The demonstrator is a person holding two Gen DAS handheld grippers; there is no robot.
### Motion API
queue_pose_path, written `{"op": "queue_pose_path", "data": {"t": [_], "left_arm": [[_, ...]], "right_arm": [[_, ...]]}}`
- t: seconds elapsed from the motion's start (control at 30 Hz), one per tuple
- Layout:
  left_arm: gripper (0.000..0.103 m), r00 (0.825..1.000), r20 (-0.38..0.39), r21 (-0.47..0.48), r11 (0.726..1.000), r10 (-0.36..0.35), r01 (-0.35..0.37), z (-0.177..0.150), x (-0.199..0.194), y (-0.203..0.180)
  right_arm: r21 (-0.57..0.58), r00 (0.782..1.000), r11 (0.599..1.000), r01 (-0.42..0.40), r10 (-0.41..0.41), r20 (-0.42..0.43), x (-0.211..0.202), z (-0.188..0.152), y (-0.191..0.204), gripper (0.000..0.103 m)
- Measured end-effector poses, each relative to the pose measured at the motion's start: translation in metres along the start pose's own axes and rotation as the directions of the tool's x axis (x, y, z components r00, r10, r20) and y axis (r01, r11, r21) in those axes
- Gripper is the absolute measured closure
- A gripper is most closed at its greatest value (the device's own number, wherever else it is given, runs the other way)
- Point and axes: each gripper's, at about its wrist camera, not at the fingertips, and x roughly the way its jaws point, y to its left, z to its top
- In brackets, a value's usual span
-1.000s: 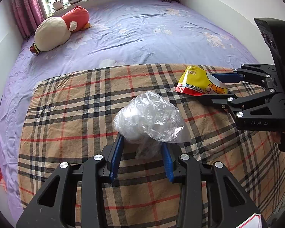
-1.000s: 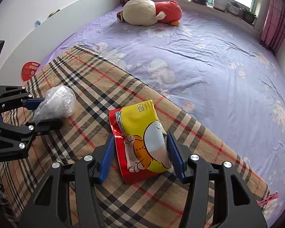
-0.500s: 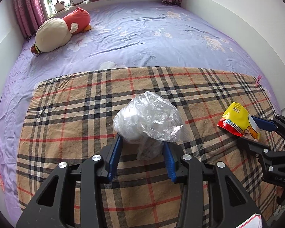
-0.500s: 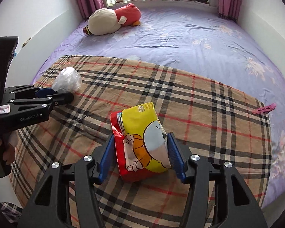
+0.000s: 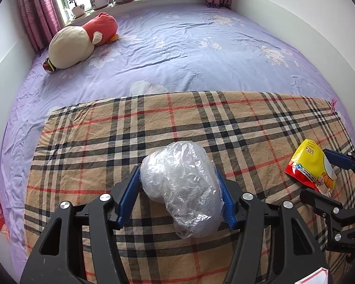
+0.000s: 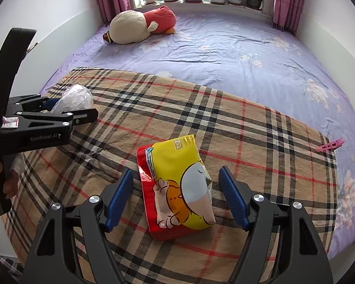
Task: Collect trash
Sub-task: 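Close the right tool on the yellow-and-red snack bag and lift it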
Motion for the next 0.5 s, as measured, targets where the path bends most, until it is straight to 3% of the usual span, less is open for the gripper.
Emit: {"op": "queue_pose_path", "data": {"t": [0.07, 0.2, 0.5], "left_arm": [[0.054, 1.000, -0.003, 0.004, 1.000, -0.001, 0.002, 0.000, -0.001, 0.000], [0.059, 1.000, -0.010, 0.007, 1.000, -0.011, 0.011, -0.006, -0.006, -0.001], [0.060, 0.998, -0.015, 0.070, 0.996, -0.053, 0.054, -0.022, -0.026, -0.011]], "right_arm": [[-0.005, 1.000, 1.000, 0.006, -0.006, 0.004, -0.003, -0.002, 0.003, 0.044], [0.006, 1.000, 1.000, 0.009, -0.009, 0.006, -0.008, -0.006, 0.004, 0.049], [0.074, 1.000, 0.997, 0.009, -0.010, 0.011, -0.029, -0.021, 0.011, 0.051]]}}
